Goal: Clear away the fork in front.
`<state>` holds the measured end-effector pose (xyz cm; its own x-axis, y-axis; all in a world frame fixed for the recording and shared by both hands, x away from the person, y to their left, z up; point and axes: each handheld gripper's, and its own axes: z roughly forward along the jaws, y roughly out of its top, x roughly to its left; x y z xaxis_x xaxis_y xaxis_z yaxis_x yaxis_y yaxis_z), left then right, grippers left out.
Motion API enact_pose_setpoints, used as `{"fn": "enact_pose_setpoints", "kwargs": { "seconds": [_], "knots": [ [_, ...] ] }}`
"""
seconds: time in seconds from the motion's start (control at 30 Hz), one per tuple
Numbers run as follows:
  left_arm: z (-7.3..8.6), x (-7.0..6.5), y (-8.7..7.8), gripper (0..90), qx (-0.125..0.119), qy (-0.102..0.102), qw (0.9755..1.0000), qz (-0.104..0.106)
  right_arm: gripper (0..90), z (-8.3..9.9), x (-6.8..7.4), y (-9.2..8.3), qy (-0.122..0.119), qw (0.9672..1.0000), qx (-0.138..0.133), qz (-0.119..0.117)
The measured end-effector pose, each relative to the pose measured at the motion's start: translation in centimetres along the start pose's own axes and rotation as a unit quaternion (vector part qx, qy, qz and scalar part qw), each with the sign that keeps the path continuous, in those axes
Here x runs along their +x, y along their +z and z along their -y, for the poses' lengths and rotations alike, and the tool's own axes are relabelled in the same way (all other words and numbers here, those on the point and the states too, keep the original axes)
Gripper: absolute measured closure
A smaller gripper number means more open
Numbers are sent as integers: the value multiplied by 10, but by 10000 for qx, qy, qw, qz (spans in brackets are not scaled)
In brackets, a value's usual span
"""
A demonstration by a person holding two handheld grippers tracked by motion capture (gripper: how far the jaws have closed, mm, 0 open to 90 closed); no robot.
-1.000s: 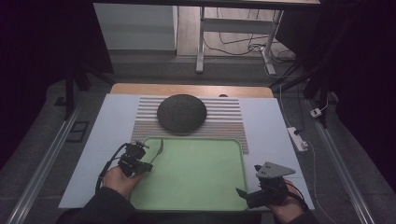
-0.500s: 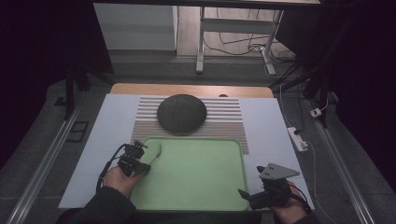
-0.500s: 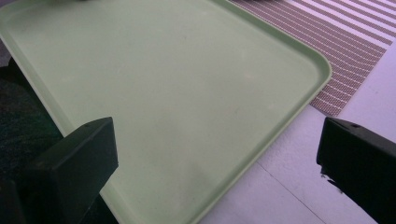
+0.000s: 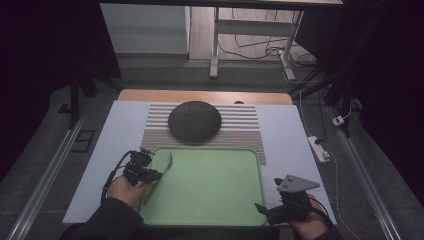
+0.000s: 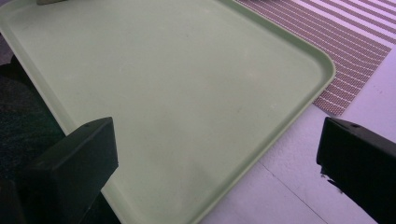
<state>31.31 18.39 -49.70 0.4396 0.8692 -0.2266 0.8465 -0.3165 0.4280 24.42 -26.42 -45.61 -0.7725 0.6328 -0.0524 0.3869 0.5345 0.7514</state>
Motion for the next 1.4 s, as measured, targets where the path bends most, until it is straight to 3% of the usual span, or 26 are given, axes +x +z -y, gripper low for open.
{"fn": "enact_pose_setpoints", "kwargs": {
  "seconds": [0.1, 0.2, 0.43, 0.5, 0.6, 0.77, 1.13, 1.4],
  "knots": [
    [-5, 4, -4, 732, -223, 94, 9997, 24, 0, 0, 0, 0, -4, 10000, 33, 11],
    [-10, 8, -3, 798, -294, 105, 9995, 32, 0, 0, 0, 0, 46, 9999, 95, 2],
    [-27, 11, 11, 886, -159, 325, 9992, 193, 0, 0, 0, 0, 93, 9998, 147, -16],
    [-31, 10, 16, 887, -124, 419, 9990, 121, 0, 0, 0, 1, 92, 9998, 157, -27],
    [-34, 10, 21, 887, -91, 403, 9991, 48, 0, 0, -1, 1, 111, 9998, 168, -32],
    [-36, 10, 26, 887, -57, 399, 9991, 122, 0, 1, -1, 1, 108, 9998, 184, -62],
    [-40, -4, 27, 887, -104, 641, 9972, 361, 0, 0, -1, 2, 81, 9997, 230, -93],
    [-43, -21, 33, 888, -105, 914, 9940, 588, 0, 0, -1, 2, 86, 9997, 220, -99]
  ]
}}
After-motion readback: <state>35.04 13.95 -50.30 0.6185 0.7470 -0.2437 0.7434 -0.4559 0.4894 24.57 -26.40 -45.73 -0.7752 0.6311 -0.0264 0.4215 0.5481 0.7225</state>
